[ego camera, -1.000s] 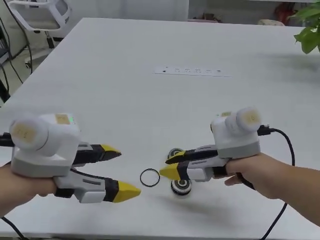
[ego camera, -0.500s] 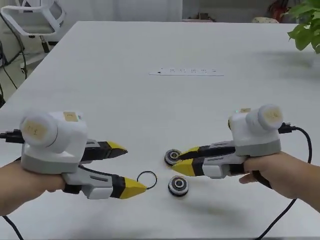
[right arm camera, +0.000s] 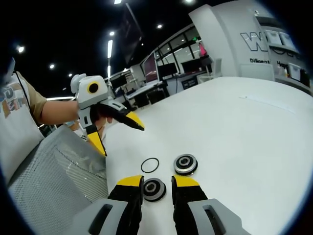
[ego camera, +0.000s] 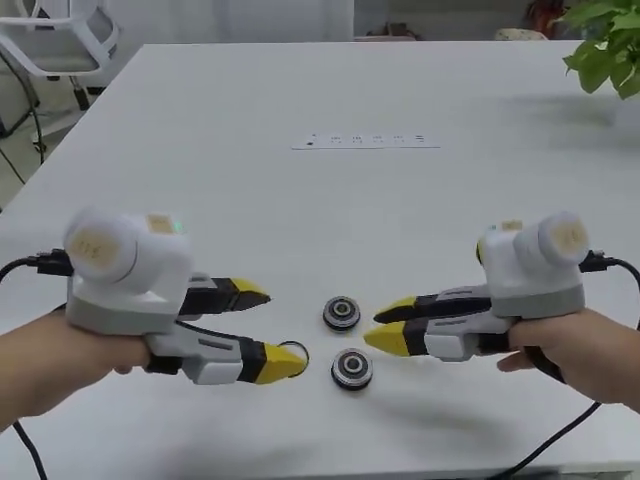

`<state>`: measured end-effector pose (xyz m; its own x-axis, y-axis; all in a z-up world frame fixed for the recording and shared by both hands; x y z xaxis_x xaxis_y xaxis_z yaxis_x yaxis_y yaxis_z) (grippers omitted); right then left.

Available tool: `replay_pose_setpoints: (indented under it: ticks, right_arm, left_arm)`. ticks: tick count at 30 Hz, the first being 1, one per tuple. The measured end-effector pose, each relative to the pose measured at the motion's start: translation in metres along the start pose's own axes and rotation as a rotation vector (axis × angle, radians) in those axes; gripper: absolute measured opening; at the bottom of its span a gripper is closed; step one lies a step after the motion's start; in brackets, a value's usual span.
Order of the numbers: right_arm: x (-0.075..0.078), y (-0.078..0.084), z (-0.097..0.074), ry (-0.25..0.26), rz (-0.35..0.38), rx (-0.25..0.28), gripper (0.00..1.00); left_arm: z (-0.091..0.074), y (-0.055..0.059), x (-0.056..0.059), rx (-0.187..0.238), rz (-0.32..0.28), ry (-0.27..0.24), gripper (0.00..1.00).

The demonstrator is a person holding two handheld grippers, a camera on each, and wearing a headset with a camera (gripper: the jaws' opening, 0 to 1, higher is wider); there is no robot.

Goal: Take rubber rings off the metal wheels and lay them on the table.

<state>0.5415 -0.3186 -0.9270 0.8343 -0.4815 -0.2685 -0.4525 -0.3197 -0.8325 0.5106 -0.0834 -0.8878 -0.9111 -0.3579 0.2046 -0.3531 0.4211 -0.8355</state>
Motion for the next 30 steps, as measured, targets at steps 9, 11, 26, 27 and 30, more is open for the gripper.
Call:
replay_pose_setpoints:
  ticks: [9, 11, 26, 27, 30]
  right_arm:
    - [-0.001, 0.009, 0.000, 0.001, -0.008, -0.011, 0.20]
    - [-0.001, 0.011, 0.000, 0.000, -0.009, -0.014, 0.20]
    - [-0.003, 0.027, 0.005, -0.008, -0.037, -0.052, 0.22]
    - [-0.003, 0.028, 0.005, -0.010, -0.039, -0.055, 0.22]
    - [-0.004, 0.030, 0.006, -0.010, -0.049, -0.065, 0.22]
  left_arm:
    - [0.015, -0.003, 0.000, -0.025, 0.020, 0.029, 0.52]
    - [0.017, -0.003, 0.000, -0.030, 0.021, 0.034, 0.52]
    - [0.038, 0.001, 0.002, -0.068, 0.040, 0.080, 0.44]
    - [0.039, 0.001, 0.002, -0.069, 0.042, 0.083, 0.43]
    - [0.044, 0.001, 0.003, -0.076, 0.046, 0.090, 0.42]
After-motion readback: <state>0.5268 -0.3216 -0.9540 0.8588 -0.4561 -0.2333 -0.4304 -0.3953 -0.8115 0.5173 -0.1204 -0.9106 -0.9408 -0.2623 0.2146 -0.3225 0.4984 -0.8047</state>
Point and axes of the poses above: the centre of the closed fingertips' face, and the gripper's own axes: z roughly forward along the fingers, x roughly to its right, y roughly out of its underside, the point moved 10 cm from there along -z, roughly backward along the fingers, and after that the axes turned 9 degrees about y, right-handed, at the moved point
